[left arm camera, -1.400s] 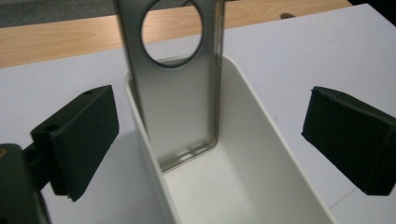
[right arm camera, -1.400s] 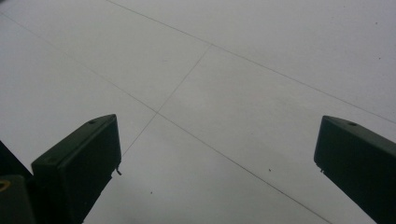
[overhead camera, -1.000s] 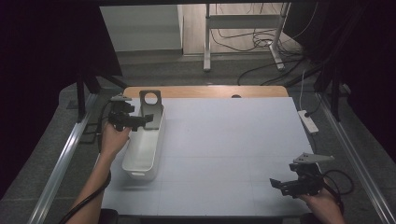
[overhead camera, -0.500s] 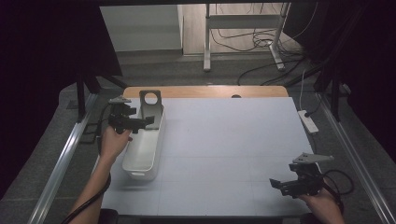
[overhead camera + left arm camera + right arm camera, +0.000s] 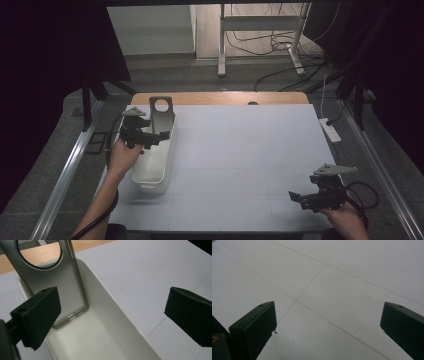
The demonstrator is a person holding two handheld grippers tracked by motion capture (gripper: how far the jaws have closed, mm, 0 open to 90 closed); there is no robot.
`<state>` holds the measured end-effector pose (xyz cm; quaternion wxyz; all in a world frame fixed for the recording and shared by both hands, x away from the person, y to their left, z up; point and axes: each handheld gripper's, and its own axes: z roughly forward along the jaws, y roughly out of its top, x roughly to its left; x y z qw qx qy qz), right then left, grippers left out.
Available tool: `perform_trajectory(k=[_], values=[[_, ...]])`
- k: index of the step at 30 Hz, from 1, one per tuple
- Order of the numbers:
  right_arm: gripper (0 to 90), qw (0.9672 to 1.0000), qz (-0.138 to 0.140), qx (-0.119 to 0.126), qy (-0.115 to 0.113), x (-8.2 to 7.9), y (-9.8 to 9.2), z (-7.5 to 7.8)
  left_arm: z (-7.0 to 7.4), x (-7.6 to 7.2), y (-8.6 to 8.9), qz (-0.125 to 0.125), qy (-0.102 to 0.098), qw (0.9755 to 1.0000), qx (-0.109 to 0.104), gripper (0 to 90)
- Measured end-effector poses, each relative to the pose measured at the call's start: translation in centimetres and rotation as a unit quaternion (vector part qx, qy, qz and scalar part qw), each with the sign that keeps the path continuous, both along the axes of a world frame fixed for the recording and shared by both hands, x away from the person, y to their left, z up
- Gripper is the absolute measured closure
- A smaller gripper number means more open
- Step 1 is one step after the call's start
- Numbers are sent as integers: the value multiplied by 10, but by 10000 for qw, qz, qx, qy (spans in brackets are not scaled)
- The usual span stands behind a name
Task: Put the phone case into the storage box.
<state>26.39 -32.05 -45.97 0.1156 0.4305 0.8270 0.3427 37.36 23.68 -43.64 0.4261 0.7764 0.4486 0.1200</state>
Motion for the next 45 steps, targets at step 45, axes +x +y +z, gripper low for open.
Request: perform_trajectory(k=[45], values=[[12, 10000, 9, -1, 10, 0, 0, 0, -3, -41, -21, -364, -44, 9993, -112, 0]])
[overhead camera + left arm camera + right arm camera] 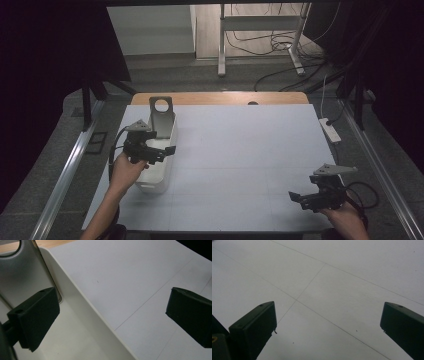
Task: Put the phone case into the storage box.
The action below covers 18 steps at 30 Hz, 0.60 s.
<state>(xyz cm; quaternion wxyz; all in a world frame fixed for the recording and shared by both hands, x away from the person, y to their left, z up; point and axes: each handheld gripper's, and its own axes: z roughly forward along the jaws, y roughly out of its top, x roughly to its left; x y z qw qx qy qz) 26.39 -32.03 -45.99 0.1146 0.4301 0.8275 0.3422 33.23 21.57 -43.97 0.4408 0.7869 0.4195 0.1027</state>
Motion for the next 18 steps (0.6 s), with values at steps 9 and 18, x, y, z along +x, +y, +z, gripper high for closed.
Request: perform_trajectory(k=[9, 18], values=[[12, 10000, 9, -4, -23, 0, 0, 0, 0, -9, 2, -20, 35, 9999, -114, 0], [11, 10000, 15, -3, -20, 0, 0, 0, 1, -18, 2, -90, 22, 9999, -112, 2]])
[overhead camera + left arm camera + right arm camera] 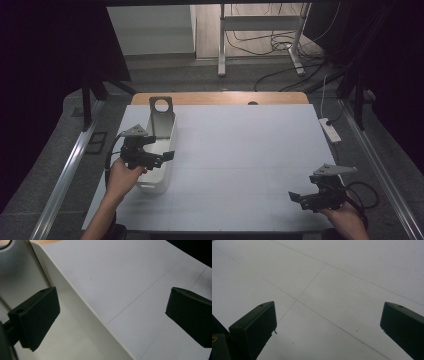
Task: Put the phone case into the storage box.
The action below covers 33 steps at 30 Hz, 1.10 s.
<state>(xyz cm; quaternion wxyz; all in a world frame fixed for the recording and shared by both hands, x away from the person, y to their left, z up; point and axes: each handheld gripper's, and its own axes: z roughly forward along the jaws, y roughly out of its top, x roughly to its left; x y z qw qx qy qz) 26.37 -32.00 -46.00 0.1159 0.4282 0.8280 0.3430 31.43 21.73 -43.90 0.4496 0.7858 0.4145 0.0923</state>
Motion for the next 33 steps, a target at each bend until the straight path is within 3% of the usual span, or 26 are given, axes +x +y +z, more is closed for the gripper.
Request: perform_trajectory(k=[22, 33], values=[[12, 10000, 1, -18, -4, 0, 0, 0, -2, -26, -5, -246, -91, 9996, 98, 0], [11, 10000, 13, -17, -3, 0, 0, 0, -1, -39, -6, -266, -114, 9996, -63, 0]])
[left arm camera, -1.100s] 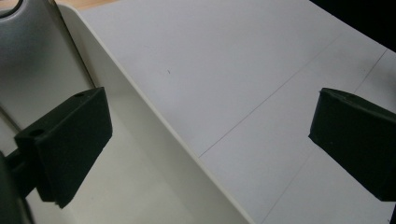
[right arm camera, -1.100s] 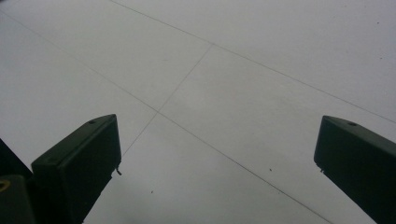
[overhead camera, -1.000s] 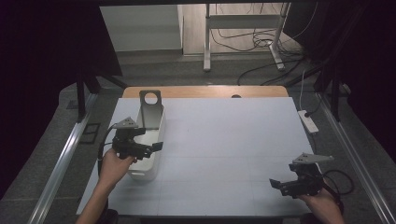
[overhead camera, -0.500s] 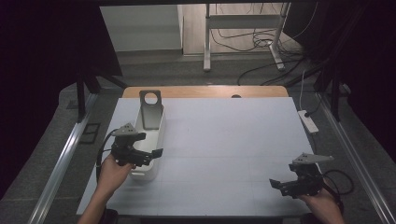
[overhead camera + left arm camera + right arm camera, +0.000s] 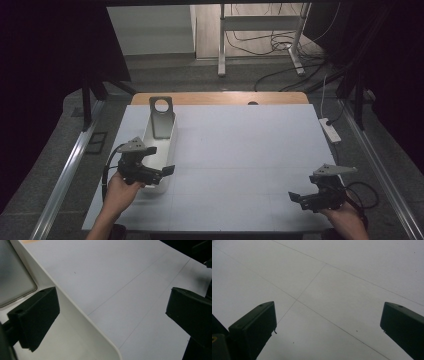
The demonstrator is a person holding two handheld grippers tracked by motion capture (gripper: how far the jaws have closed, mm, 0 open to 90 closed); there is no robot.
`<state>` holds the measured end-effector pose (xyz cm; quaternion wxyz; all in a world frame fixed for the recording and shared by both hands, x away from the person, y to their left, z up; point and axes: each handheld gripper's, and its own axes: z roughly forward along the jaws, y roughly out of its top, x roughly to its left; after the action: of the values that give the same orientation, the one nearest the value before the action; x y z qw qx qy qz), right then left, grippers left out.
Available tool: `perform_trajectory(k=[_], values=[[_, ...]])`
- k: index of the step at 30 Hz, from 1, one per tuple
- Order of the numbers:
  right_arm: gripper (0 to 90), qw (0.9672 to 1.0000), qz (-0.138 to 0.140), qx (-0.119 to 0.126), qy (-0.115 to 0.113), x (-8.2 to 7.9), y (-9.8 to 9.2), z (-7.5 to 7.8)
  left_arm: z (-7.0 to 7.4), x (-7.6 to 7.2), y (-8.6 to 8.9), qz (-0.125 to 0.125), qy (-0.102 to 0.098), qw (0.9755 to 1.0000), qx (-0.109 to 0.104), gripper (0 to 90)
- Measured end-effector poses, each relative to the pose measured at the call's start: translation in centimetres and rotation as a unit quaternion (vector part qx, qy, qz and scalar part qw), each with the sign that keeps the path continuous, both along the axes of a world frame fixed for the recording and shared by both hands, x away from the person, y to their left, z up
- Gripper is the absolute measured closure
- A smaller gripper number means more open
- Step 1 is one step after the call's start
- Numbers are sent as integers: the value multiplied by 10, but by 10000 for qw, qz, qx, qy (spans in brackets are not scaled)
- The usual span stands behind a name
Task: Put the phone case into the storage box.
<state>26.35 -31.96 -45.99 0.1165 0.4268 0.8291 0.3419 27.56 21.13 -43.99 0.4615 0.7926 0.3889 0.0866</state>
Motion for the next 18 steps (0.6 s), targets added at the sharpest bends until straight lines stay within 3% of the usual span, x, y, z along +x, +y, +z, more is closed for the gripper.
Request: perform_trajectory(k=[11, 18], values=[[11, 10000, 20, -10, 1, 0, 0, 0, -2, -12, 4, 25, 79, 9999, -96, 0], [11, 10000, 24, -21, -1, 0, 0, 0, -1, -23, 6, 59, -16, 10000, -34, 0]])
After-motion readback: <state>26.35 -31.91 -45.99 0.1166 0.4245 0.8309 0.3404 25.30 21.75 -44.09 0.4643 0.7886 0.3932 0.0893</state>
